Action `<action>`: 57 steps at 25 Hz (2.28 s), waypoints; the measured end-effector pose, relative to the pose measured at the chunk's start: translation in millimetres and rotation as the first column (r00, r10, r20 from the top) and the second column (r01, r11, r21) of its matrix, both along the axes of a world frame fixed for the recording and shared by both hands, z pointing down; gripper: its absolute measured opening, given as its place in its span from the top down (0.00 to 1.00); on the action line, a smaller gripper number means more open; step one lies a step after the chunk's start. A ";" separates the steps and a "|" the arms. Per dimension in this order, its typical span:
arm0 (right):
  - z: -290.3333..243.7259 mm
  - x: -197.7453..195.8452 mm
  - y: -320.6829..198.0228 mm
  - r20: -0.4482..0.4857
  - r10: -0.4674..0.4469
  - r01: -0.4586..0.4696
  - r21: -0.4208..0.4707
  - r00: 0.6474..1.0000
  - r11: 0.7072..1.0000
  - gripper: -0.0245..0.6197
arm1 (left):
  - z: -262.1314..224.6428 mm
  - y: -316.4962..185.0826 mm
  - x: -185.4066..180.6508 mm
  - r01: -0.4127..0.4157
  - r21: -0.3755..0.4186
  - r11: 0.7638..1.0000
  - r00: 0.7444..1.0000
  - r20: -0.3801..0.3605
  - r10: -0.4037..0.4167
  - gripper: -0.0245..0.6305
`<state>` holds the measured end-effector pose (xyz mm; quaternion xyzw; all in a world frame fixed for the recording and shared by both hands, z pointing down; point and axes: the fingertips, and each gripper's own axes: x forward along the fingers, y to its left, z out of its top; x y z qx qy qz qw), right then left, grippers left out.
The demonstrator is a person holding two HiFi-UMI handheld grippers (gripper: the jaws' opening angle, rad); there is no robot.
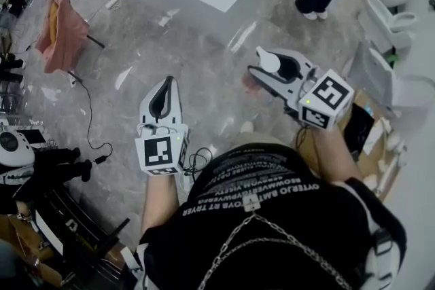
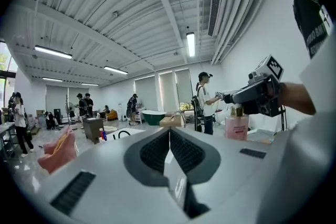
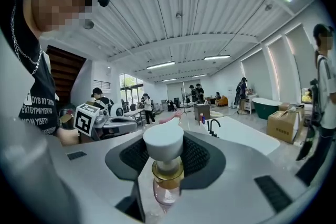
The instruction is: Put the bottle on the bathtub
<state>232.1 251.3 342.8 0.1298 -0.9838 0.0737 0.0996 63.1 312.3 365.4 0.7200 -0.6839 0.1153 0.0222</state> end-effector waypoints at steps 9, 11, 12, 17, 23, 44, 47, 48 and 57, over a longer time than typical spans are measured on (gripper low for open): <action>-6.6 9.0 -45.3 0.012 -0.045 0.046 -0.013 0.999 0.999 0.72 | -8.5 -58.5 11.9 -0.013 0.007 1.000 0.999 -0.038 0.014 0.95; -9.4 12.3 -53.5 0.012 -0.063 0.063 -0.008 0.998 0.998 0.72 | -10.2 -66.5 10.3 0.008 0.007 1.000 0.999 -0.051 -0.008 0.95; -9.8 14.8 -56.3 0.010 -0.072 0.072 -0.007 0.997 0.997 0.72 | -11.3 -69.5 10.1 0.020 0.009 1.000 0.999 -0.047 -0.019 0.95; -13.7 26.6 -74.5 0.005 -0.091 0.091 -0.003 0.996 0.996 0.72 | -18.0 -82.7 22.9 0.038 0.010 0.999 0.999 0.003 -0.038 0.95; -11.0 32.0 -91.4 0.011 -0.088 0.088 -0.015 0.996 0.996 0.72 | -15.1 -93.5 35.1 0.004 -0.027 1.000 0.997 0.079 -0.002 0.95; -7.2 -14.1 -148.1 0.000 -0.060 0.059 -0.056 0.998 0.997 0.72 | -9.5 -166.7 -2.3 -0.089 -0.054 0.995 0.993 0.069 0.092 0.95; -7.5 -43.7 -168.9 0.003 -0.071 0.071 -0.066 0.997 0.995 0.72 | -12.6 -188.6 -31.6 -0.084 -0.052 0.995 0.994 0.072 0.088 0.95; -7.7 -52.3 -175.4 0.007 -0.072 0.072 -0.067 0.997 0.995 0.72 | -12.1 -195.0 -39.6 -0.084 -0.053 0.995 0.994 0.072 0.087 0.95; -1.8 -109.8 -217.7 -0.006 -0.063 0.062 -0.070 0.998 0.996 0.72 | -0.3 -235.5 -90.1 -0.091 -0.084 0.992 0.994 0.055 0.096 0.95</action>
